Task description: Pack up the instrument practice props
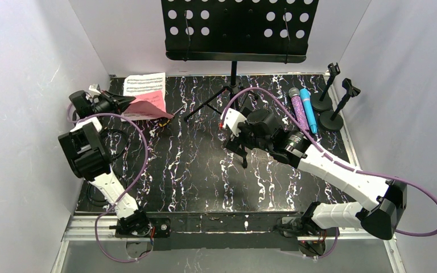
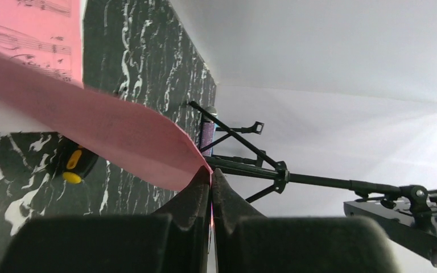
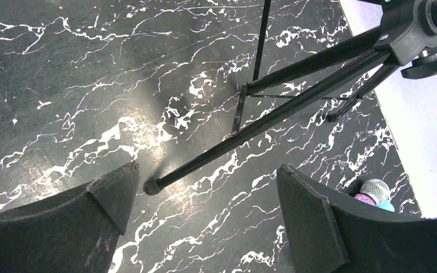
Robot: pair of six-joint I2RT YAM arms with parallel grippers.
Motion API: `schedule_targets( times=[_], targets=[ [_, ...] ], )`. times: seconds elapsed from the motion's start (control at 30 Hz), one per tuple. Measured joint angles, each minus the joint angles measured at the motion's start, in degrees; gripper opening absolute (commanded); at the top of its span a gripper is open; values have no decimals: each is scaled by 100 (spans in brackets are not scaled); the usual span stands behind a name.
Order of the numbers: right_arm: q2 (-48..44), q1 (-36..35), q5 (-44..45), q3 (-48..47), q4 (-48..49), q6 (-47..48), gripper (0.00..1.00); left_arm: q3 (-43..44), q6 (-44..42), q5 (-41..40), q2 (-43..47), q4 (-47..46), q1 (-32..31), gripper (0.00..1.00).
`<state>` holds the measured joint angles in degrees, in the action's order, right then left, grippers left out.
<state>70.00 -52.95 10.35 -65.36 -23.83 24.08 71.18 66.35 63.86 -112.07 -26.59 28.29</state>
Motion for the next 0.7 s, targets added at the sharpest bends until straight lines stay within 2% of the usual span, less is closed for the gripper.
schedule_targets(
  times=[0.07, 0.17, 0.23, 0.33, 0.4, 0.53, 0.7],
  targets=[
    [0, 0, 2, 0, -20, 0, 99, 146, -525, -66, 26, 671, 11, 0],
    [0, 0, 0, 0, -22, 0, 99, 863, -1827, -529, -22, 2621, -2, 0],
    [0, 0, -2, 0, -22, -2, 99, 1276, -2553, -817, -24, 3532, -20, 5],
    [0, 0, -17, 0, -24, -2, 99, 1663, -3386, -1178, -24, 4472, -35, 7],
    [0, 0, -24, 0, -26, -2, 99, 1733, -3810, -1414, -26, 4948, -37, 17],
    [28, 0, -37, 0, -46, 0, 99, 1738, -4308, -1773, -116, 5565, -42, 44],
    [74, 0, -42, 0, -144, 2, 99, 1631, -4474, -2299, -85, 5882, -72, 64]
  ],
)
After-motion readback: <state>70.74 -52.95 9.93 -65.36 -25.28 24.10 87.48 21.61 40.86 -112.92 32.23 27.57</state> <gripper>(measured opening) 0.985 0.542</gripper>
